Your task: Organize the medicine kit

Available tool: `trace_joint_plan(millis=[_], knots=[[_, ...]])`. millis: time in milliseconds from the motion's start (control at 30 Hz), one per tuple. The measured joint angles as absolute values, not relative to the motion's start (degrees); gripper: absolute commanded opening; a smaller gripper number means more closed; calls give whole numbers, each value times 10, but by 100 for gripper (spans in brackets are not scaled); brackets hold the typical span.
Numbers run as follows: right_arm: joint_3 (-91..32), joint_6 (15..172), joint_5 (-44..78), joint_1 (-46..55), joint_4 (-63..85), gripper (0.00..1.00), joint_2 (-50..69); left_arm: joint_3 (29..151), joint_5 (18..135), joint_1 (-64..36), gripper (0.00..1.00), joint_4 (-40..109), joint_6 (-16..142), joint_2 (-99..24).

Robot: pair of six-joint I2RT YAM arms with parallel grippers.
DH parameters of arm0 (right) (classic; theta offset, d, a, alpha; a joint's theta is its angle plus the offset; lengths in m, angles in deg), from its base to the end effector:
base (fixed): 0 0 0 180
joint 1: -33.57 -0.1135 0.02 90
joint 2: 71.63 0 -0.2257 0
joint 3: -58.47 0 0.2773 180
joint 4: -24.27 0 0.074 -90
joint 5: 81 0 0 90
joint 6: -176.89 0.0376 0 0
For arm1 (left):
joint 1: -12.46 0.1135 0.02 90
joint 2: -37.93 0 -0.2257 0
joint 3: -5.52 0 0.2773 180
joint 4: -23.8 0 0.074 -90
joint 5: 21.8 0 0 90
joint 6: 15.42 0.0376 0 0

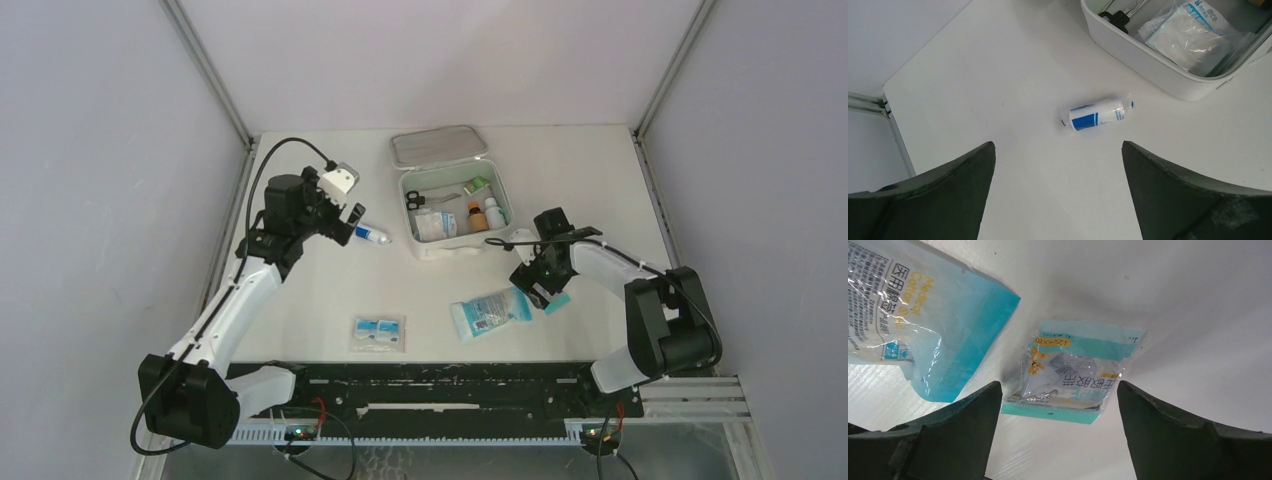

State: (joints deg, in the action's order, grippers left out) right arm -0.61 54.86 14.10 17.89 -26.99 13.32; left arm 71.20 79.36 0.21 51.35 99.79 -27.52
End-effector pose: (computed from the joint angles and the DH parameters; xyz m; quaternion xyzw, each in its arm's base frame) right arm 0.2634 0.0774 0.1087 -0.4060 0.9059 0.0278 0.1171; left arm 0.2936 -0.0712 0.2690 0.3209 0.7888 -0.0241 0.5237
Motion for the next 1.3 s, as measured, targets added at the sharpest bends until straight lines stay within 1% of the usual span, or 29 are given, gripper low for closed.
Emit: trace_joint_plan(millis=[400, 500, 567, 667, 733, 800, 867, 933, 1100, 1300], knots=[[-15, 550, 157, 190, -275, 66, 159, 710, 794, 1, 100, 503, 1007, -275], [-18, 550, 158, 190, -277, 64, 163, 700, 794, 1, 100, 497, 1014, -275], [-20, 550, 158, 190, -279, 64, 164, 693, 796, 0, 100, 498, 1029, -275], [-22, 550, 160, 190, -280, 64, 164, 690, 803, -4, 100, 504, 1066, -284], [-23, 550, 163, 190, -282, 69, 164, 690, 805, -11, 100, 507, 1092, -298], [-25, 550, 167, 190, -287, 75, 164, 693, 805, -16, 100, 519, 1125, -324], [-31, 551, 173, 190, -292, 81, 164, 700, 806, -18, 100, 541, 1160, -359], [-38, 549, 181, 190, -296, 84, 163, 718, 808, -19, 100, 570, 1198, -404], [-57, 548, 197, 190, -312, 85, 161, 773, 815, -19, 100, 620, 1289, -502], [-101, 552, 212, 190, -330, 84, 161, 875, 820, -20, 100, 673, 1389, -615]])
